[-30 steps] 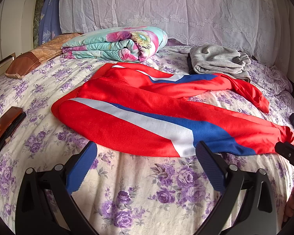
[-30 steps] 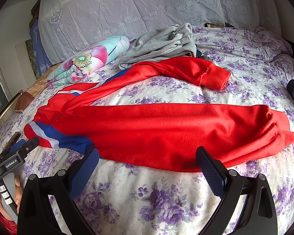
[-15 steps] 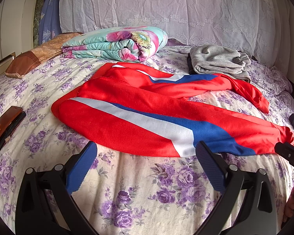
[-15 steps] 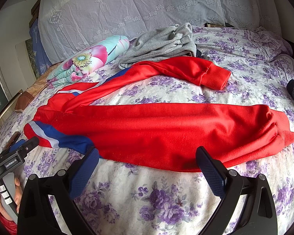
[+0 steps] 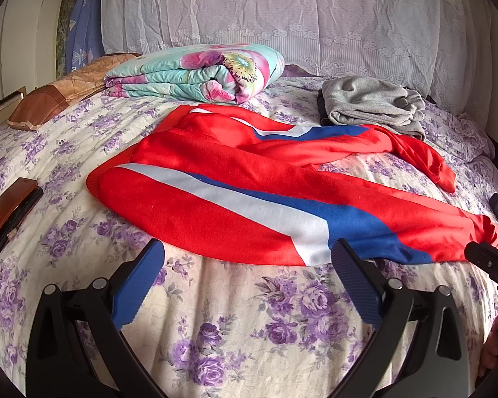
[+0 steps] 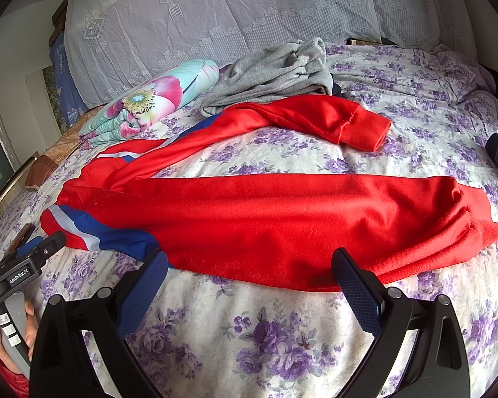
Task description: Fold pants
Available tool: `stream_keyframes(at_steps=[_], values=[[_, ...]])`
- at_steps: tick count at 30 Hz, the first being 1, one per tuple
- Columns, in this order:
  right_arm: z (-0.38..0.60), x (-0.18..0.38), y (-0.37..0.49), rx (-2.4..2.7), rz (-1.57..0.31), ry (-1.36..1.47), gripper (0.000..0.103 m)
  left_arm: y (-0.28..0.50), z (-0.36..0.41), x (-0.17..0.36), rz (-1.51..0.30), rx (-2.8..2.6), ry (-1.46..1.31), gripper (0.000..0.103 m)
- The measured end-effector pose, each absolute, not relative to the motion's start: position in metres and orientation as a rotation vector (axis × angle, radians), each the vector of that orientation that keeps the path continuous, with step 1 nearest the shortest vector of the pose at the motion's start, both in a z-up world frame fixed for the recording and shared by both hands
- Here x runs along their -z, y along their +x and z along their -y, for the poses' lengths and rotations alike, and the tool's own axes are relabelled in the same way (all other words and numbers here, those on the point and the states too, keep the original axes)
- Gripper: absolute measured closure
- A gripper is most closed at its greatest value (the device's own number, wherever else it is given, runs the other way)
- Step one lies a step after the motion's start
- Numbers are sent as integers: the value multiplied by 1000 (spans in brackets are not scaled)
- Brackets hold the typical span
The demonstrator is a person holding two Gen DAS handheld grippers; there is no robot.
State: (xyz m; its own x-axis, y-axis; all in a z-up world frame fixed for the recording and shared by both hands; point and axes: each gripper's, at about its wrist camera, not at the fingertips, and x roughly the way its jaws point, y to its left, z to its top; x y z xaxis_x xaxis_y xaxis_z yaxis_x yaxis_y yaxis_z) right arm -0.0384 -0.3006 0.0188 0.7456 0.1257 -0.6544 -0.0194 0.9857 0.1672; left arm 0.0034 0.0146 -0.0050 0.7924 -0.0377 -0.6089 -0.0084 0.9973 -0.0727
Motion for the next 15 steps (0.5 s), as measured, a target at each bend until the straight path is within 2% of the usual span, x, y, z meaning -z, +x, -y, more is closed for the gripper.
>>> stream_keyframes(at_steps=[15], values=[[303, -16, -38, -91, -740, 177, 4, 10, -23, 12, -716, 106, -161, 5]])
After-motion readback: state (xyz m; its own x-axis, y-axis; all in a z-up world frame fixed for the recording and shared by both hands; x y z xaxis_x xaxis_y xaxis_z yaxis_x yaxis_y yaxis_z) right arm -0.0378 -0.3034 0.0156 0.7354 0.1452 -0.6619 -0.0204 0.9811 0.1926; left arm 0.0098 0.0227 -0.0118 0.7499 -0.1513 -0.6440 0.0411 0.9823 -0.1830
